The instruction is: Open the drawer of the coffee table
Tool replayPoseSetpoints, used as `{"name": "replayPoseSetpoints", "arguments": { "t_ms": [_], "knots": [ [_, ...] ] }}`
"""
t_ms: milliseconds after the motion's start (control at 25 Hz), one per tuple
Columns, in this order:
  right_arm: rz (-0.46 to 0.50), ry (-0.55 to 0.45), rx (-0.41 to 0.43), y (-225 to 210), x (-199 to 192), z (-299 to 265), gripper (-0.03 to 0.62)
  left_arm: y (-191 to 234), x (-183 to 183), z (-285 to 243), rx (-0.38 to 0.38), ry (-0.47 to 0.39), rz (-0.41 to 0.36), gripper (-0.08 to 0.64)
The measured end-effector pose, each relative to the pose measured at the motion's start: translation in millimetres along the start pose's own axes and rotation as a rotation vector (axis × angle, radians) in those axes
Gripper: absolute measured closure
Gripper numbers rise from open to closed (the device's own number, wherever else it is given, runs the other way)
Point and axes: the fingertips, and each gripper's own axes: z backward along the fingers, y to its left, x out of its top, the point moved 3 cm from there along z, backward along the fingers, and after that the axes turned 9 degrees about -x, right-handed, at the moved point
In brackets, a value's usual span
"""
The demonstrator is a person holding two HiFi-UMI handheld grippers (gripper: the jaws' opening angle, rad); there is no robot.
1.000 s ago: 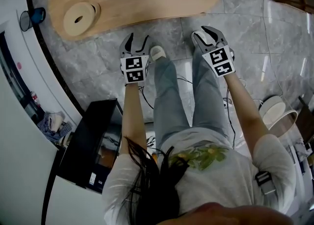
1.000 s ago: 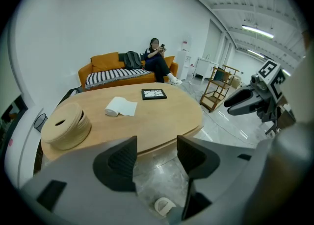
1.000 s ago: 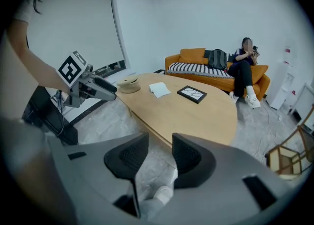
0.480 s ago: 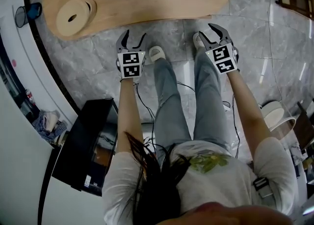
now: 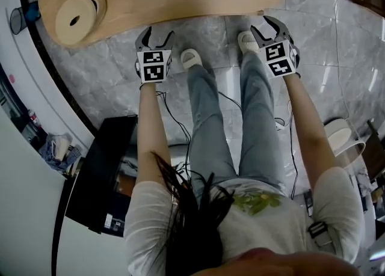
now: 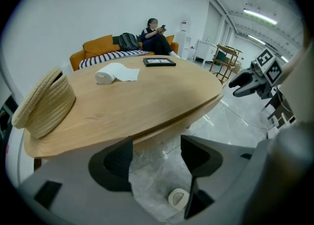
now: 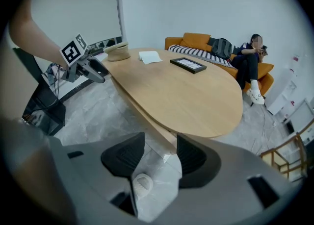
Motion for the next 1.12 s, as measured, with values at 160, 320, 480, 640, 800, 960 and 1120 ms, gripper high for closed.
{"name": "replayPoseSetpoints", "arguments": {
  "t_ms": [160,320,480,640,800,960,1120],
  "knots": [
    [0.013,0.025,-0.01,-3,-8,-16,0.394,4,-10,-13,-0.004,0.045,-0.032,0.253],
    [0.046,0.066,-0.01,-8,-18,-34,0.388,11,-10,-22,0.023,0.046,-0.032,0.253],
    [0.04,0.078,-0.023,-13,-19,-46,0.386,10,-10,-21,0.05,-0.008,-0.041,0.253],
    [0.011,0.083,-0.042,-15,-20,-55,0.382,12,-12,-22,0.082,-0.015,-0.025,0.253],
    [-0.001,0.091,-0.055,-15,-21,-58,0.38,13,-10,-21,0.113,-0.015,-0.015,0.253],
    [-0.018,0.091,-0.067,-16,-21,-59,0.38,26,-14,-22,0.175,0.005,0.039,0.249],
    [-0.025,0.09,-0.095,-17,-20,-62,0.38,29,-21,-28,0.154,0.015,0.056,0.248]
  ]
}}
